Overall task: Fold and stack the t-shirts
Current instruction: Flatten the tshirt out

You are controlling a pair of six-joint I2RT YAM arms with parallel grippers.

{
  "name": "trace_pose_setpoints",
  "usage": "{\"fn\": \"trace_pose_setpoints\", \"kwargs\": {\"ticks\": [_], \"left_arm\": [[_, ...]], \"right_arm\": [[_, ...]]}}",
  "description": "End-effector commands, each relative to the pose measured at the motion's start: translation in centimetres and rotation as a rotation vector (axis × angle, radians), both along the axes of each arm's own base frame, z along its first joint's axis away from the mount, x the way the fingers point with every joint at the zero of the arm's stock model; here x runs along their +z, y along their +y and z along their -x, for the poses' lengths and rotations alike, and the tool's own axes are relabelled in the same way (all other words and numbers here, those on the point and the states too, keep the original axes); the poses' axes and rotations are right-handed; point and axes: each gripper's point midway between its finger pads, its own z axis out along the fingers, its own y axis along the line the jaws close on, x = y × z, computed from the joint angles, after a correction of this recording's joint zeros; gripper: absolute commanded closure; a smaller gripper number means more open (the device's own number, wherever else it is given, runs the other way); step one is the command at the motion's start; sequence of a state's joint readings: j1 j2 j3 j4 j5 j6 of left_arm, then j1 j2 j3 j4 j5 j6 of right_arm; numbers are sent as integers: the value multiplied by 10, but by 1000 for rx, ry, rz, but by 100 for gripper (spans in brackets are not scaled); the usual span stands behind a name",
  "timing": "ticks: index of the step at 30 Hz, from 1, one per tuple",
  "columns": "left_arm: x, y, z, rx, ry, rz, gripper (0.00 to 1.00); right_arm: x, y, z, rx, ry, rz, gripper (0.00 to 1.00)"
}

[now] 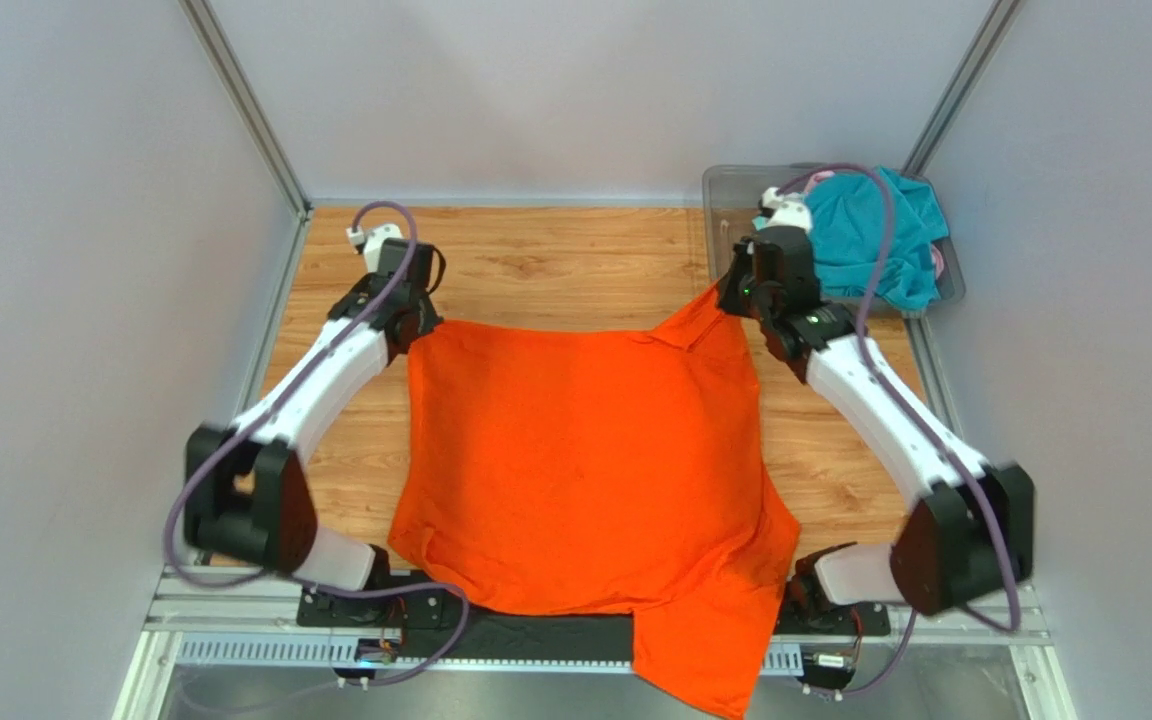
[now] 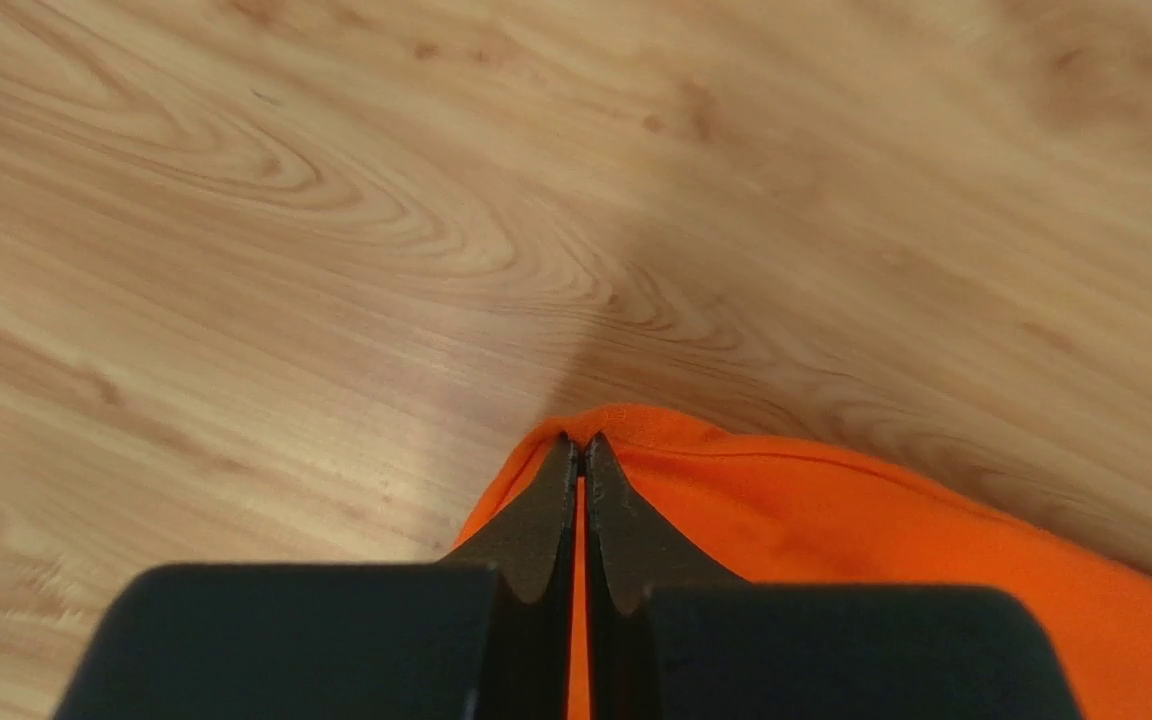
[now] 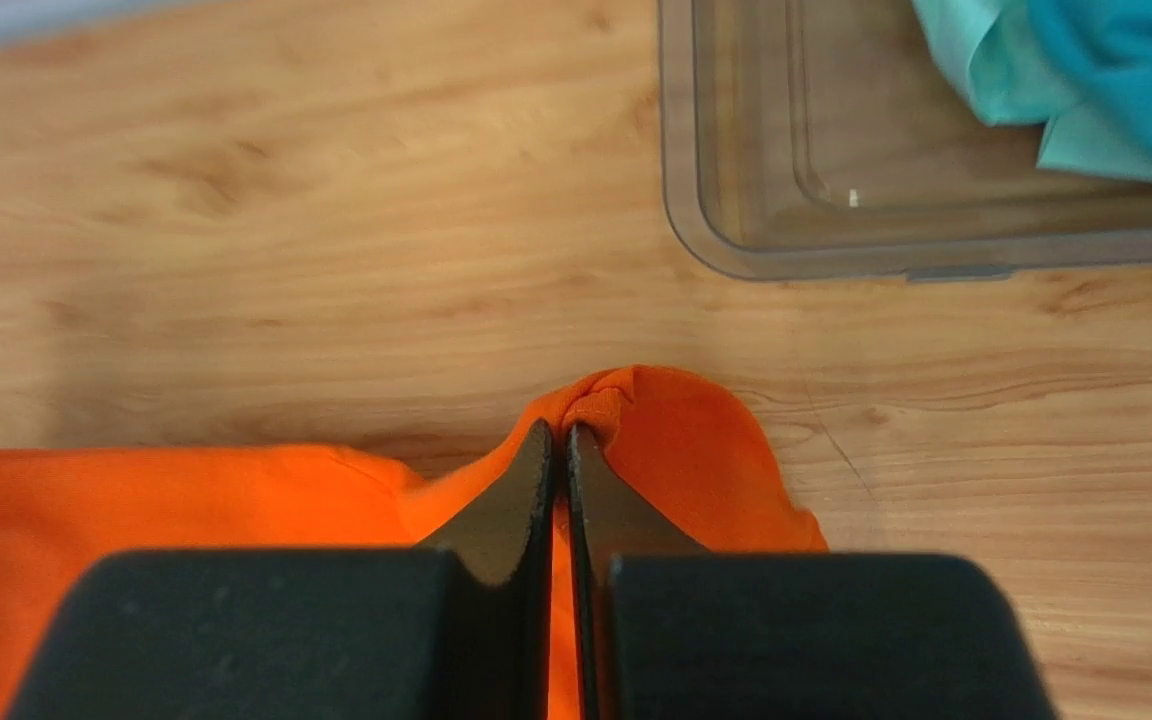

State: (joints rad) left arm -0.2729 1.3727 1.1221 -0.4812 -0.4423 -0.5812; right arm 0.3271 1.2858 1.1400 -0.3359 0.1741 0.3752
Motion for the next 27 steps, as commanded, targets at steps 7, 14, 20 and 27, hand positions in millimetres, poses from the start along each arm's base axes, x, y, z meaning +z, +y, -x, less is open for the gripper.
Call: {"fn": "trace_pose_setpoints", "kwargs": {"ticks": [7,14,20,27], "left_arm": [[-99,-22,-64,-112,196,53,100],[-103,-6,-65,-56,205,58,100],[-94,25,-57,63,211,37,100],[-84,42,-69,69,194,42,100]], "right_arm": [[-109,23,-84,24,160,43,100],[-131,25,-93,-6,231,38,100],[-133,28,-87,-58,273,-36,100],[-126,32,-105,-178,267,-80,92]]}}
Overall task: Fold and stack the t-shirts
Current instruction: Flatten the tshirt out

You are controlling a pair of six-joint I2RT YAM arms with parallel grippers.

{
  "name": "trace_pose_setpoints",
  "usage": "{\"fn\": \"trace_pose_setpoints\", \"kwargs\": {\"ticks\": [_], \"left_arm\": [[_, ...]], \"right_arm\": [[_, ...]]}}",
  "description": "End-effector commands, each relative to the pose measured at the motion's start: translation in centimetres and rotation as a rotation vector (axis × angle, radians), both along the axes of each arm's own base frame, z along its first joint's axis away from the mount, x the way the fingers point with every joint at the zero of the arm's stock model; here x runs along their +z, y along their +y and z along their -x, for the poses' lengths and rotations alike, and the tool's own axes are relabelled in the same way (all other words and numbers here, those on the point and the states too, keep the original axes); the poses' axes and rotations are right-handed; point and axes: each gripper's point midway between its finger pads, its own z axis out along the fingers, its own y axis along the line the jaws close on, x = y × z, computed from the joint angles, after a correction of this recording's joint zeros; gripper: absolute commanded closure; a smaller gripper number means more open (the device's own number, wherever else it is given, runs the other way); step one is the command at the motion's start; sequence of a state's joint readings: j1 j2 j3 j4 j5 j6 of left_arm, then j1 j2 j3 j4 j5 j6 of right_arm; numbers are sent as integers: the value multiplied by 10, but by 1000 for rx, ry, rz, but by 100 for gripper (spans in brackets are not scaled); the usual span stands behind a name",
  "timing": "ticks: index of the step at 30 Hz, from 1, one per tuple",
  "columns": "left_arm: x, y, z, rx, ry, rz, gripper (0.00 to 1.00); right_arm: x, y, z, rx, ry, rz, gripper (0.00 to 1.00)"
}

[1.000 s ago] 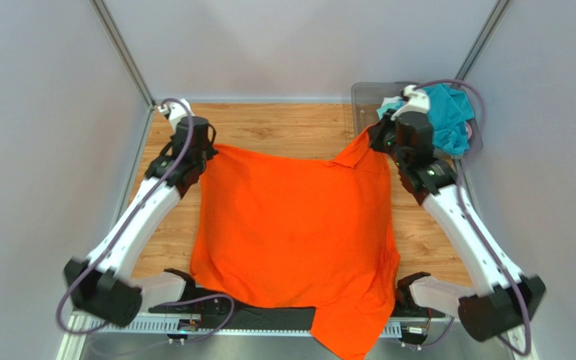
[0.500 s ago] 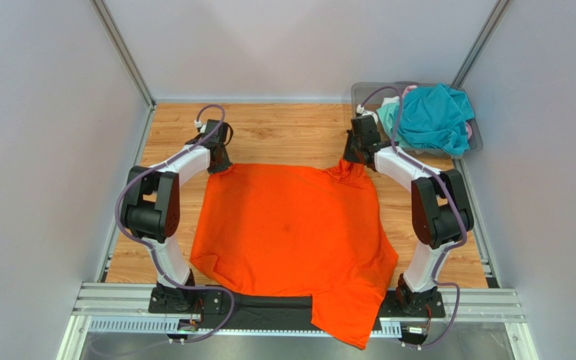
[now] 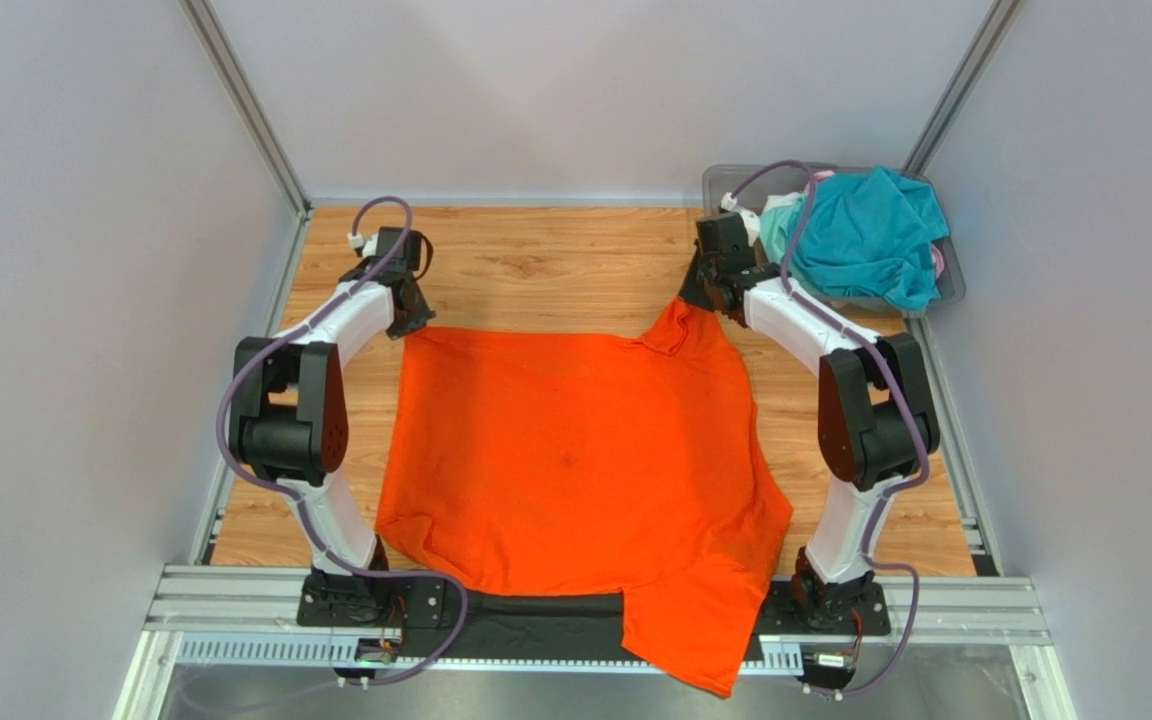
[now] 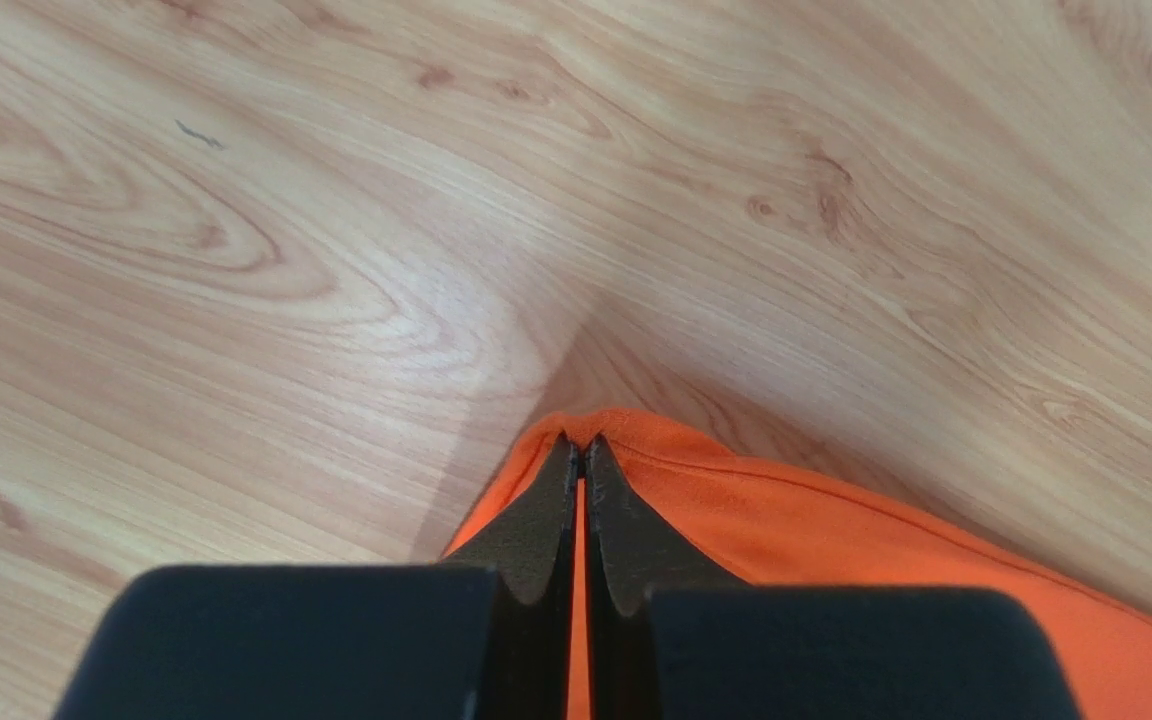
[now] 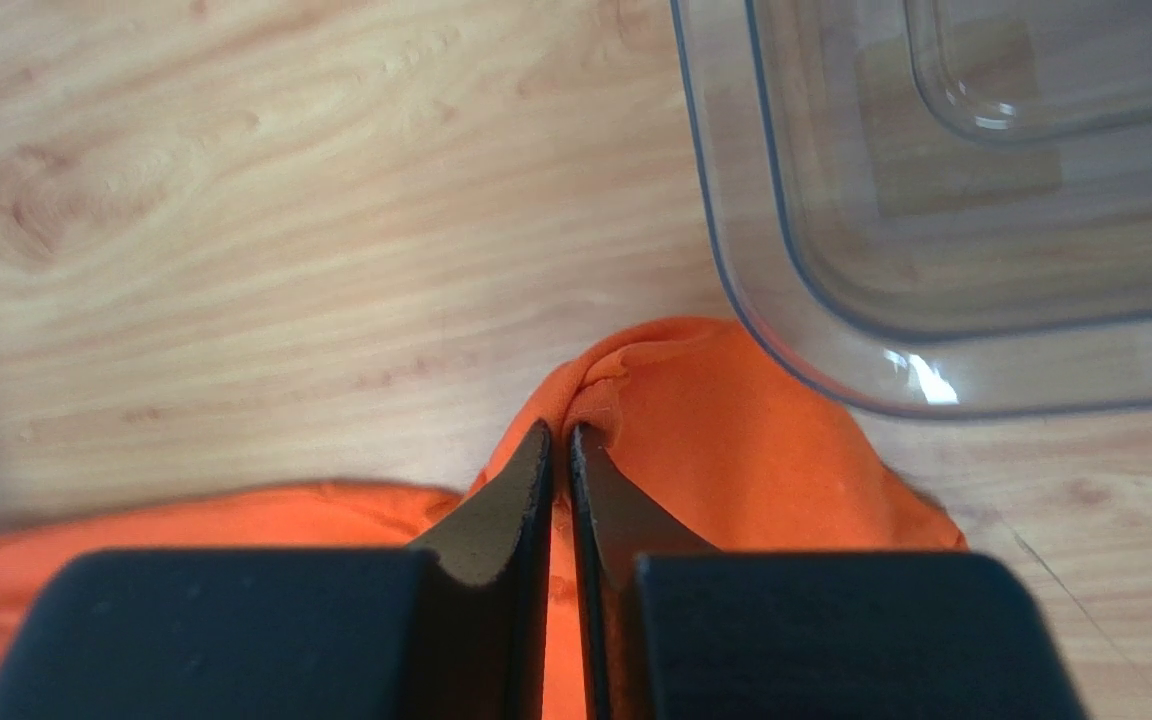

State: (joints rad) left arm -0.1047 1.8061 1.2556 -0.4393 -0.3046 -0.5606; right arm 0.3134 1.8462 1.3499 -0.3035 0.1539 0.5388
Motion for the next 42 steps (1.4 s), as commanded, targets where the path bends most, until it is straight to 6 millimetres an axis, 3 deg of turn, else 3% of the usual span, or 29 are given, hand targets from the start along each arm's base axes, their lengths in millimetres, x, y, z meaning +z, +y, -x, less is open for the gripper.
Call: {"fn": "trace_pose_setpoints", "kwargs": {"ticks": [1,2,3,4,6,7,8,10,11,12,13,14,15,16,17,19,20,21,22,24,25,34,38,42], "left_arm": [[35,5,-22,-5,-87,7,93],[30,5,-22,-11,-65,6,80],[30,5,-23,-15,-54,3,58],[36,4,-26,-16,-57,8,1],[38,6,-16,8,-20,8,0],[42,6,-14,7,-22,12,0],[54,4,-11,5,-49,22,0],[63,0,-3,1,-69,51,0],[79,-6,1,-19,-106,87,0],[83,-11,6,-31,-119,114,0],[81,-23,14,-66,-116,173,0],[92,-30,20,-89,-148,208,0],[93,-38,26,-117,-155,240,0],[81,-46,36,-140,-142,275,0],[85,-59,43,-171,-162,315,0],[68,-74,58,-223,-149,366,0],[65,-79,63,-232,-149,383,0],[52,-81,72,-236,-121,394,0],[49,-87,73,-252,-122,415,0],[34,-89,79,-249,-88,434,0],[29,-92,82,-258,-73,448,0],[-32,-83,104,-224,91,406,0],[-42,-69,113,-183,129,340,0],[-49,-56,120,-144,154,283,0]], "right_arm": [[17,2,-31,-112,-41,-9,76],[16,4,-34,-106,-27,-5,64],[13,5,-31,-76,9,16,52],[7,9,-31,-54,35,17,35],[16,12,-26,-18,45,29,27],[29,11,-22,-1,23,36,14],[28,8,-12,8,33,44,1],[37,4,2,24,30,45,0],[63,1,13,28,-14,33,0],[51,-6,30,24,25,45,0],[57,-10,41,15,18,42,0],[77,-15,53,-1,-21,23,0],[57,-23,76,-4,27,33,0],[57,-26,87,-8,26,24,0],[48,-33,111,-26,37,10,0],[39,-41,131,-39,41,-1,0],[48,-44,137,-51,1,-33,0],[43,-45,143,-50,7,-47,0],[21,-49,159,-49,52,-50,0],[14,-50,168,-49,46,-81,0],[-2,-55,176,-58,73,-70,0],[-41,-57,167,-48,115,-83,0],[-47,-40,159,16,119,-142,0],[-54,-38,147,10,118,-141,0]]}}
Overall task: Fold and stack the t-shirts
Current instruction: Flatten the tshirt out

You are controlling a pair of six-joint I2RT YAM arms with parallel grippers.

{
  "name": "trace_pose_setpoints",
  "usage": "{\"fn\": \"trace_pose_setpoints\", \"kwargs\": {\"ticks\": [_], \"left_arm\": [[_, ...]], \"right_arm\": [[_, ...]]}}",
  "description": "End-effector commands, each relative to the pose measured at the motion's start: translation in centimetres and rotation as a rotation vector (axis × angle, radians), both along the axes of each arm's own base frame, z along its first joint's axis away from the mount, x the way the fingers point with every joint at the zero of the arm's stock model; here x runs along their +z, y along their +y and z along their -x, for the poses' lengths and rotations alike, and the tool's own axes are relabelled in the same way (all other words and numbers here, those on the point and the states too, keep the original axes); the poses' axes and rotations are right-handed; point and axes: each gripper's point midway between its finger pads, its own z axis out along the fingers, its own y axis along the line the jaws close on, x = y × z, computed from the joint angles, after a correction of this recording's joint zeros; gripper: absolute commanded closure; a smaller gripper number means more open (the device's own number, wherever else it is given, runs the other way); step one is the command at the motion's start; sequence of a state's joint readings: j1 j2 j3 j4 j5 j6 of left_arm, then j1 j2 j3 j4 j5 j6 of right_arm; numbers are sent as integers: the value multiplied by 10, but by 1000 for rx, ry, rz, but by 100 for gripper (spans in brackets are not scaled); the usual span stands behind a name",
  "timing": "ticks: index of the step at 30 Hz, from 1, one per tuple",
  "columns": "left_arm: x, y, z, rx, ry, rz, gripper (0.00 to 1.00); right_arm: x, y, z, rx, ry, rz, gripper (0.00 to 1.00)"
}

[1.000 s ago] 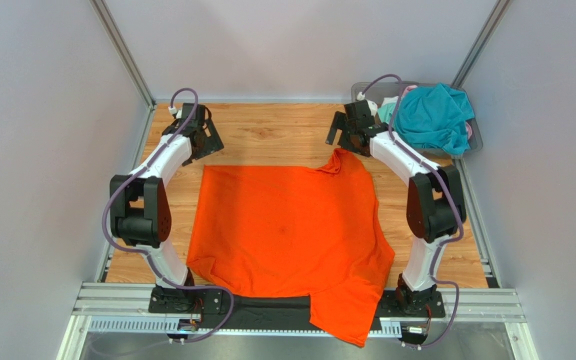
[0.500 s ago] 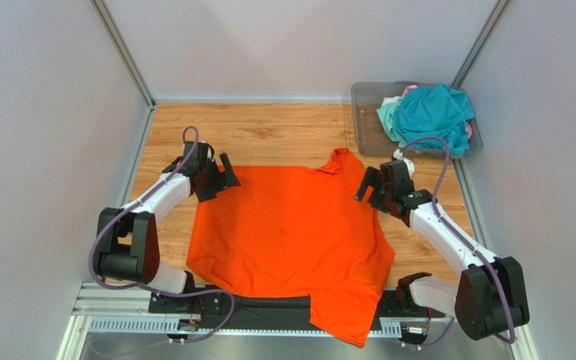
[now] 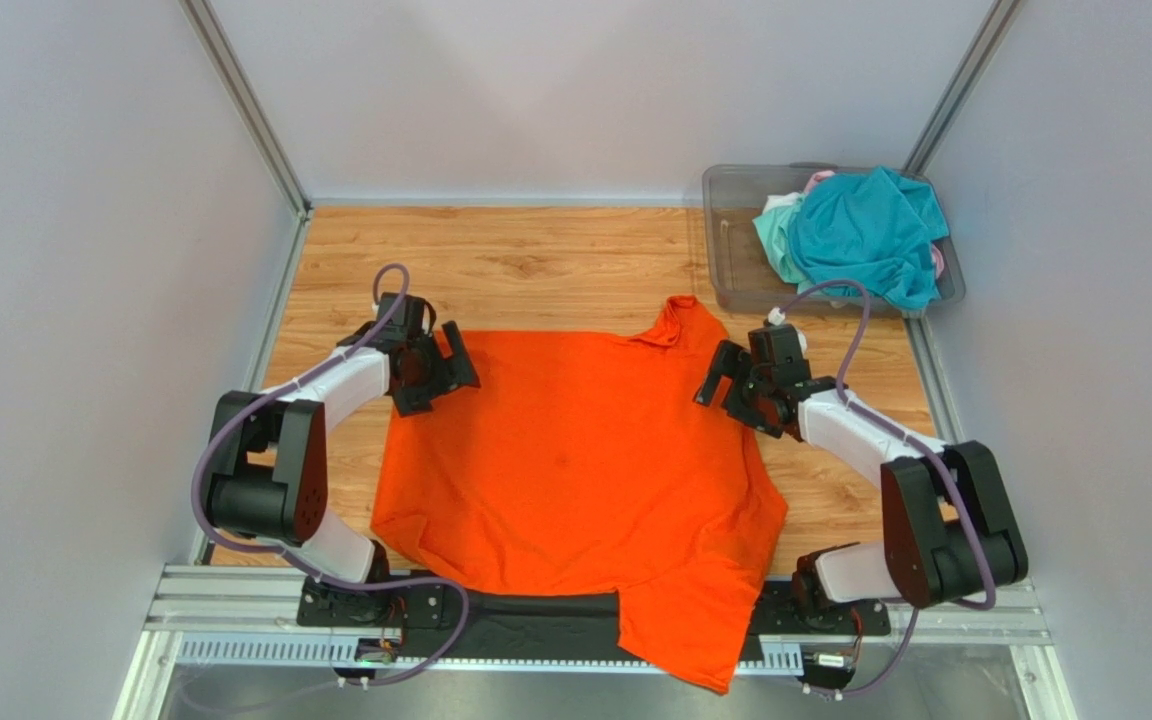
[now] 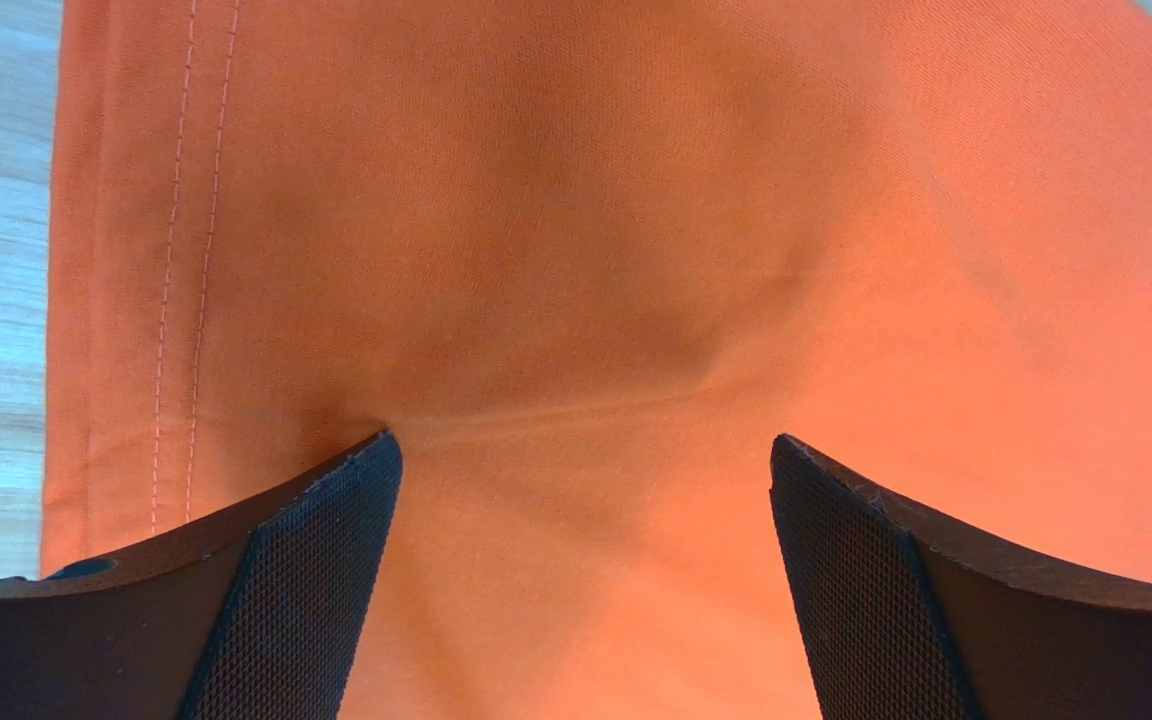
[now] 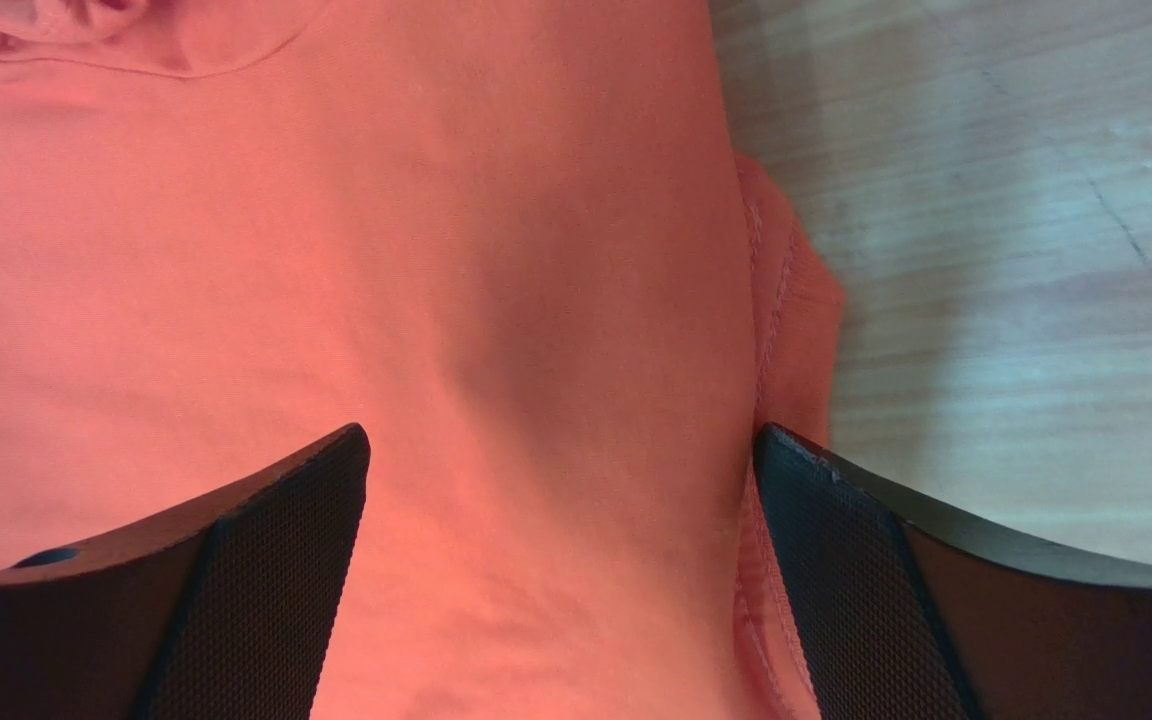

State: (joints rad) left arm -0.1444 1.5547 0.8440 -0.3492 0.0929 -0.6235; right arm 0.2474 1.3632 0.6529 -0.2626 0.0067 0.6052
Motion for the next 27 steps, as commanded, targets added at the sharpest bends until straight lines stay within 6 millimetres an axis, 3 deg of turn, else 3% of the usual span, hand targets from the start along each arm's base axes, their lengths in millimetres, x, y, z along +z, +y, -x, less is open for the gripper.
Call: {"fn": "trace_pose_setpoints", "kwargs": {"ticks": [1,7,12,19,23,26,27], "left_arm": [[-14,19,14,39,48,-92,0],[-19,29,18,72,70,-120,2],[-20,31,20,82,72,-109,3],[-21,35,26,101,76,-119,9],[-19,34,24,95,65,-113,2],[-17,30,22,81,48,-94,0],[-16,25,21,66,41,-68,0]], "right_arm": [[12,10,-28,17,-79,-35,0],[-16,-4,-19,-69,-1,15,0],[-23,-22,-1,-143,37,69,0],[-8,-54,14,-216,13,142,0],[4,-52,12,-159,-21,140,0],[25,-41,3,-78,-65,117,0],[41,-36,-5,-60,-104,102,0]]}}
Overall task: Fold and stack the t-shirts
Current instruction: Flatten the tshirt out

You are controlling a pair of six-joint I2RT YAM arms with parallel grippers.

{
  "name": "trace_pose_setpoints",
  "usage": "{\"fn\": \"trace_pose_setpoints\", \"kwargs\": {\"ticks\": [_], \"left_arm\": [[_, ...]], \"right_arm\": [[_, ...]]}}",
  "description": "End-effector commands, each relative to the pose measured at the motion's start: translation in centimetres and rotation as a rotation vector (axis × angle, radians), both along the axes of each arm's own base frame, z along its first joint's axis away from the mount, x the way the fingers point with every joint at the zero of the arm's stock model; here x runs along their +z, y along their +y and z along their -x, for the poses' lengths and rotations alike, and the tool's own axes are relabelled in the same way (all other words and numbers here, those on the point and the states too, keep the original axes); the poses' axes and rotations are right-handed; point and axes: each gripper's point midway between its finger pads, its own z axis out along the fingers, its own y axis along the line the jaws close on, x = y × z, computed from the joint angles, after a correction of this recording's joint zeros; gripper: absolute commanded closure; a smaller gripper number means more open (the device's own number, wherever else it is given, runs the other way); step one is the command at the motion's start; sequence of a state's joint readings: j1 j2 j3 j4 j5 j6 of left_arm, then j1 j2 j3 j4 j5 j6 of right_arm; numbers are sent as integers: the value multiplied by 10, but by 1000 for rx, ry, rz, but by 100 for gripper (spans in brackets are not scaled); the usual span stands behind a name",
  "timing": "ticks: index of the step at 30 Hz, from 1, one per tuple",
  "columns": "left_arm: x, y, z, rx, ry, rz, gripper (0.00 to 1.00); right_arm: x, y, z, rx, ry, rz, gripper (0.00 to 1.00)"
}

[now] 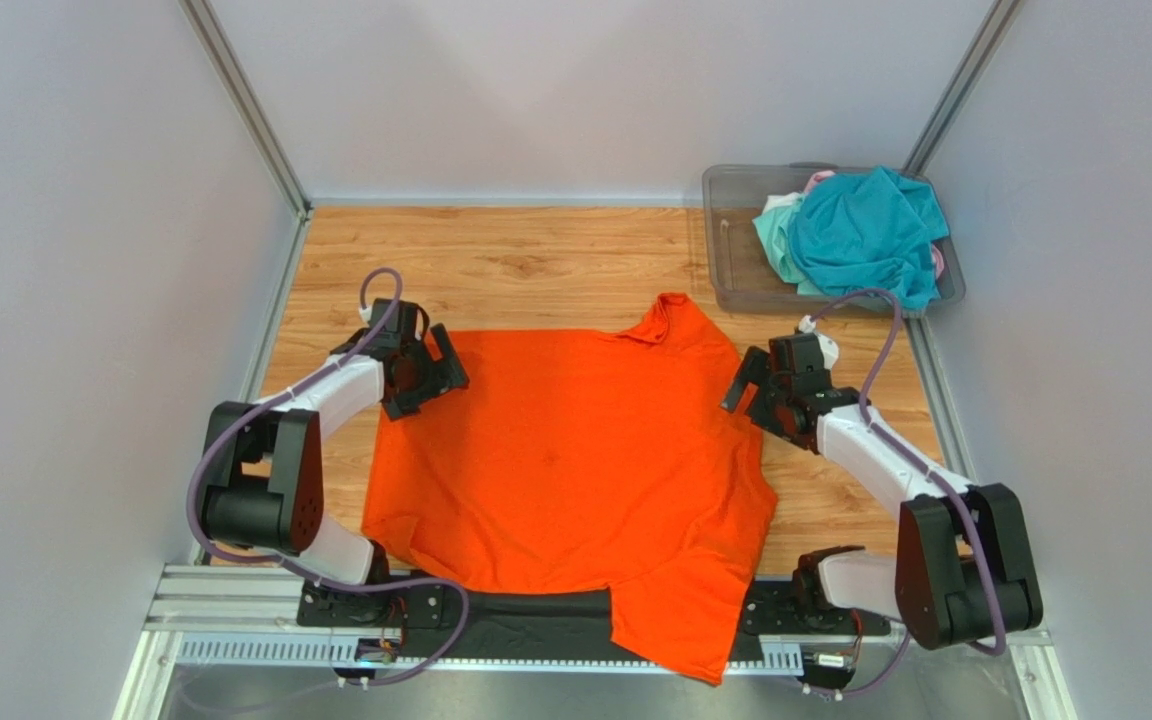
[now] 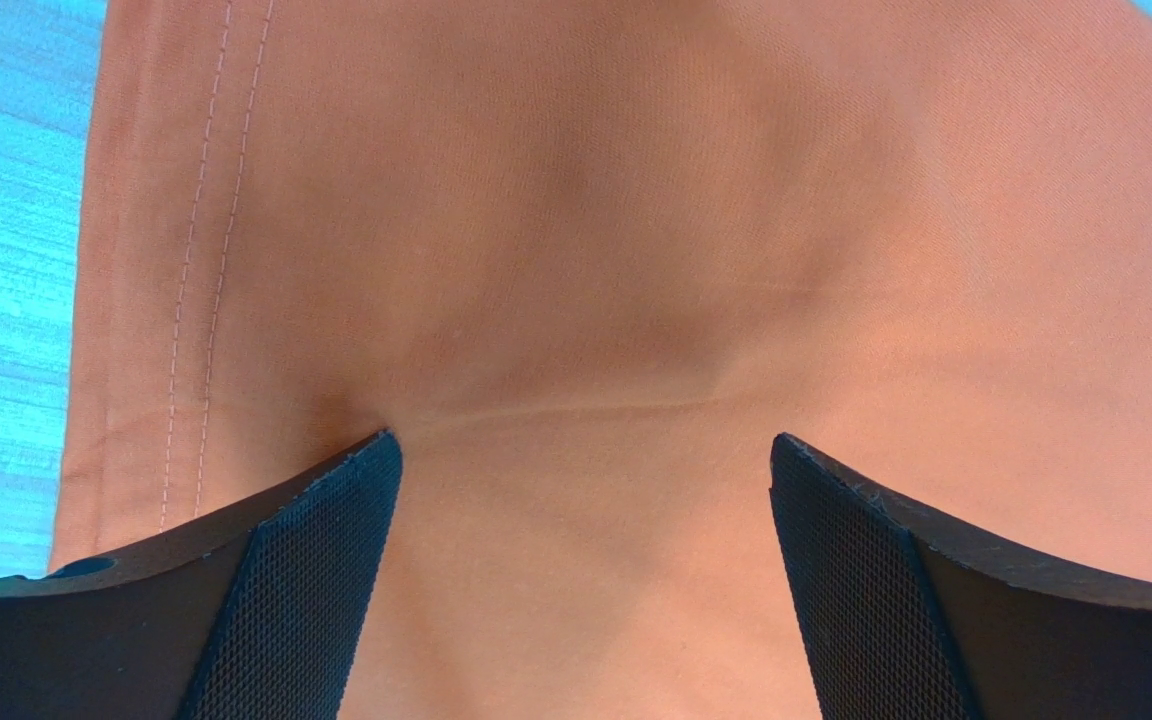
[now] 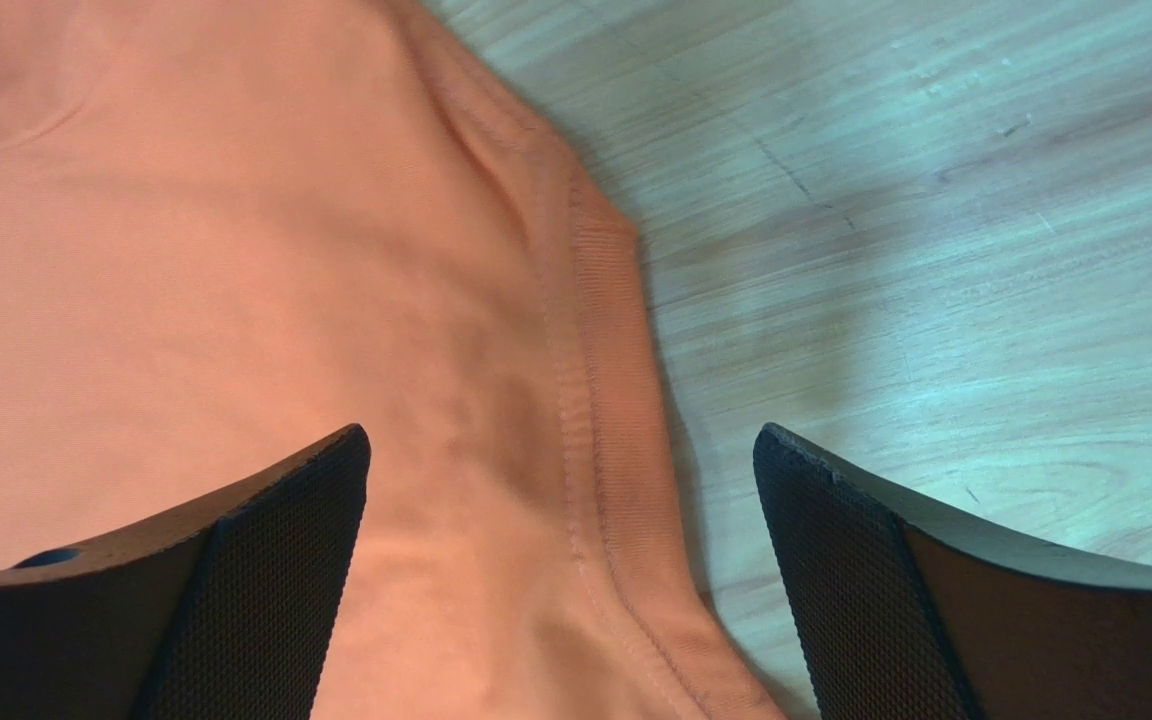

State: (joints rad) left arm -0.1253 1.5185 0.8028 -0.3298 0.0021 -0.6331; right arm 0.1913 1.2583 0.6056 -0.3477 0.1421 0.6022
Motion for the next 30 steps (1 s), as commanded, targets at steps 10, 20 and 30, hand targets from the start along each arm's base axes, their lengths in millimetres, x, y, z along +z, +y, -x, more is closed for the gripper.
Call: {"fn": "trace_pose_setpoints", "kwargs": {"ticks": [10,20,30], "left_arm": [[-2,4,21,1,5,10,0],[3,6,21,14,-27,4,0],[0,6,21,15,-10,3,0]], "right_arm": [[86,101,-53,345,-184,-64,0],[52,185,-118,468,-124,-115,1],[10,225,-166,467,-70,-112,1]]}}
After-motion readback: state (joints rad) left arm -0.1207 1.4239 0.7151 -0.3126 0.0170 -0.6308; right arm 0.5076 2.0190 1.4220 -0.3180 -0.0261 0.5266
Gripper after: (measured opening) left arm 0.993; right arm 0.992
